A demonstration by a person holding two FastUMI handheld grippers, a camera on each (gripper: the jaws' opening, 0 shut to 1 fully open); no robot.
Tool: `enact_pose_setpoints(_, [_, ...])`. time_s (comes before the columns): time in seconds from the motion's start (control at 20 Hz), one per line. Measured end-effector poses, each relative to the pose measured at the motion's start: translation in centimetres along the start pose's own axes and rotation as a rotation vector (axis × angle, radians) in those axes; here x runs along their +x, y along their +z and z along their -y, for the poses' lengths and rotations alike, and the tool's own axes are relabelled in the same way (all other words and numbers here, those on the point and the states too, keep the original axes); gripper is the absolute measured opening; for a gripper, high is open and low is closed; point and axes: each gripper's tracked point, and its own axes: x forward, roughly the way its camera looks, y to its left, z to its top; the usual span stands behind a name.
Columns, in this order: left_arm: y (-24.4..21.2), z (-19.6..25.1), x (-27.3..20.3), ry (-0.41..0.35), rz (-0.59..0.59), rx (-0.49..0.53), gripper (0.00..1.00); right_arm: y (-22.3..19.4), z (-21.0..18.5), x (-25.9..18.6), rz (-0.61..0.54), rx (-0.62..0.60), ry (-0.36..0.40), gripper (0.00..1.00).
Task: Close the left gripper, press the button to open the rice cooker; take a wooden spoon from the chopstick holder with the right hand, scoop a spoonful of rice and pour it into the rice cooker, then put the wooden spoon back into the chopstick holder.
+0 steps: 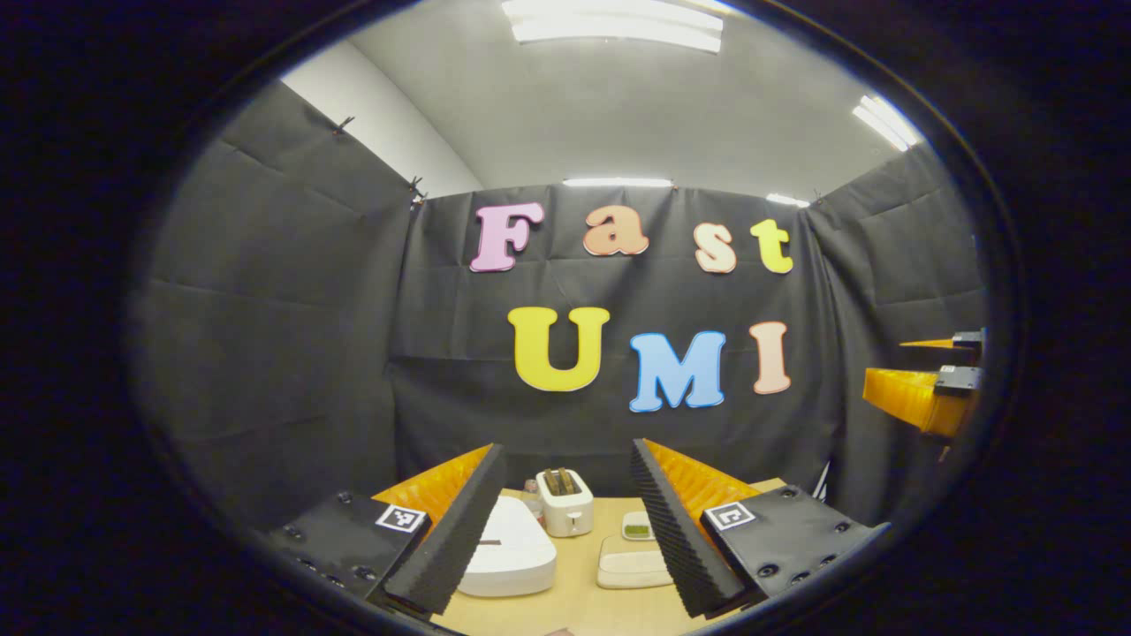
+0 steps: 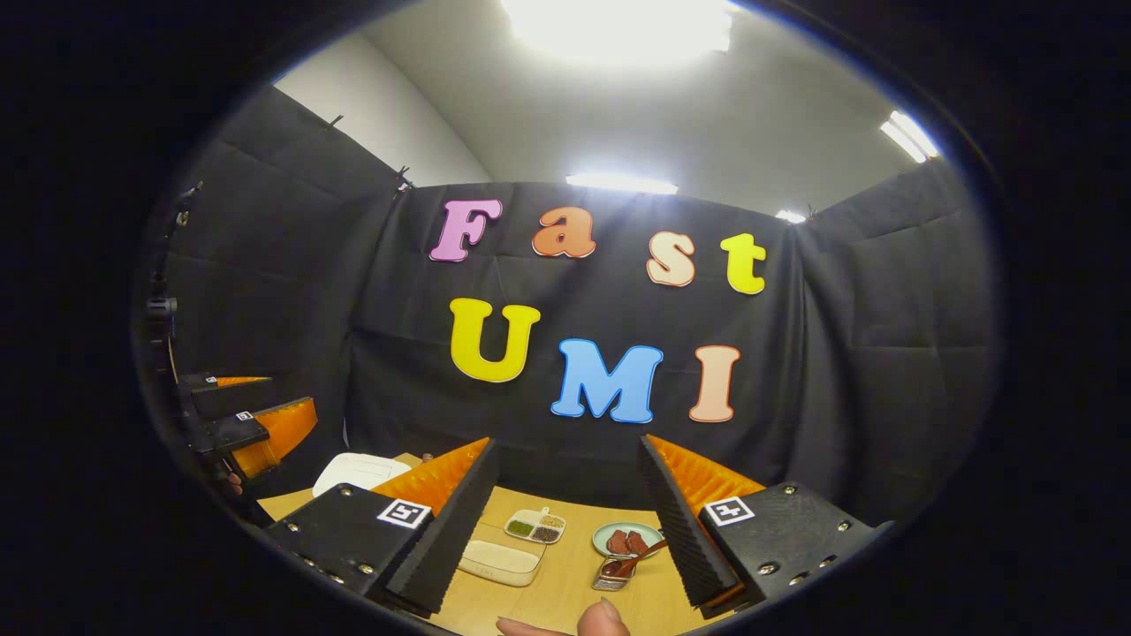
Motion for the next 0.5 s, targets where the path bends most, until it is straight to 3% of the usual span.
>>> enact_pose_setpoints(0.1, [-0.7,-0.1,0.9,0.029,-0.018,0.023,0.93,-0.8,0.4,0.4,-0.011,0.004,0.019,0.96])
enact_pose_setpoints(0.25, [-2.6,-0.9,2.4,0.095,-0.072,0.034,0.70,-1.2,1.3,0.9,-0.004,-0.014,0.052,0.96])
enact_pose_setpoints(0.45, [-6.3,-2.3,3.7,0.191,-0.165,0.036,0.25,-2.7,1.5,1.4,0.005,-0.043,0.072,0.96])
enact_pose_setpoints(0.5, [-7.0,-2.4,3.9,0.200,-0.184,0.044,0.21,-3.2,0.9,1.3,-0.001,-0.039,0.085,0.96])
